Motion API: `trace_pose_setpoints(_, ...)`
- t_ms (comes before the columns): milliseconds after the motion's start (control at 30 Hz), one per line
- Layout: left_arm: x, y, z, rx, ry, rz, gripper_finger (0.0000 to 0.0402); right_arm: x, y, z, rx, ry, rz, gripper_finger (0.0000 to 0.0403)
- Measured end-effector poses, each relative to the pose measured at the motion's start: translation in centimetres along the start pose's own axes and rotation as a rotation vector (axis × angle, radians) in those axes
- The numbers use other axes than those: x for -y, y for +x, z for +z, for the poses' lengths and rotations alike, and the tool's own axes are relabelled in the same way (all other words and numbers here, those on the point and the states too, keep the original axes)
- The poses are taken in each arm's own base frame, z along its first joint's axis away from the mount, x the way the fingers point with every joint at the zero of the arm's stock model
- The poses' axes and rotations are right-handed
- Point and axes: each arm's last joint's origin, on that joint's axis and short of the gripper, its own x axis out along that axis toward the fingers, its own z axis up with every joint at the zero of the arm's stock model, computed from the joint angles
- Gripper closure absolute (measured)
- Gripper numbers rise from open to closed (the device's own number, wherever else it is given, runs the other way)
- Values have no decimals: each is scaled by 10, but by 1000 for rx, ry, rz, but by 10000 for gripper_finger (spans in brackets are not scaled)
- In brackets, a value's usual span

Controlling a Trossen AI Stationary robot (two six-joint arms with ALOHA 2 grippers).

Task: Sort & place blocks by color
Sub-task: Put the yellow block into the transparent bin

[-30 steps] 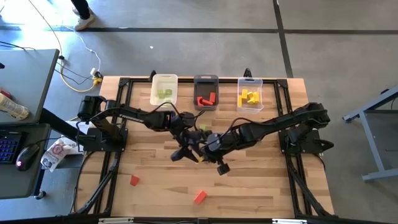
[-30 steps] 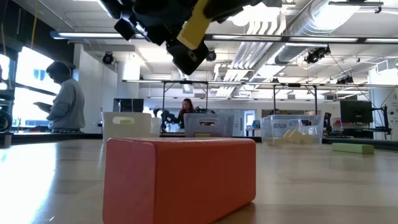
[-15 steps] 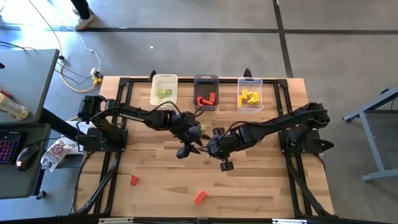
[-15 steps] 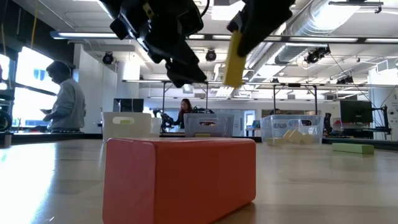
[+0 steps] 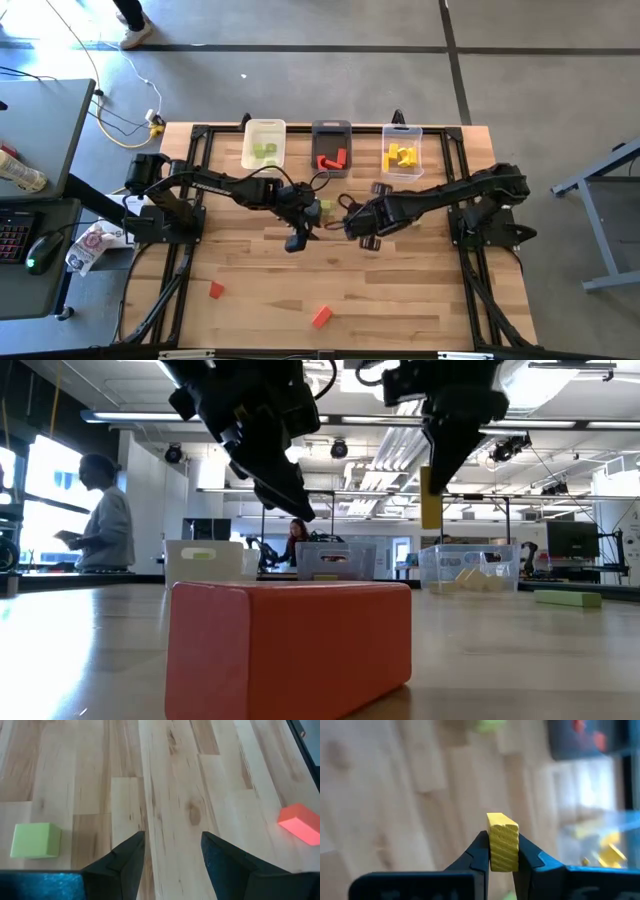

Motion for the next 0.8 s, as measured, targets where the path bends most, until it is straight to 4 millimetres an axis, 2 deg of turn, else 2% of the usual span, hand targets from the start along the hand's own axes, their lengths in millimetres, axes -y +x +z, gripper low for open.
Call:
trace_pose_setpoints(267, 0, 0, 0, -1, 0, 0, 222, 31, 11, -2, -104, 104, -122, 374)
trace_pose_setpoints(800, 0, 0, 0, -3, -1, 0, 222, 122, 36, -7, -254, 331, -435, 374)
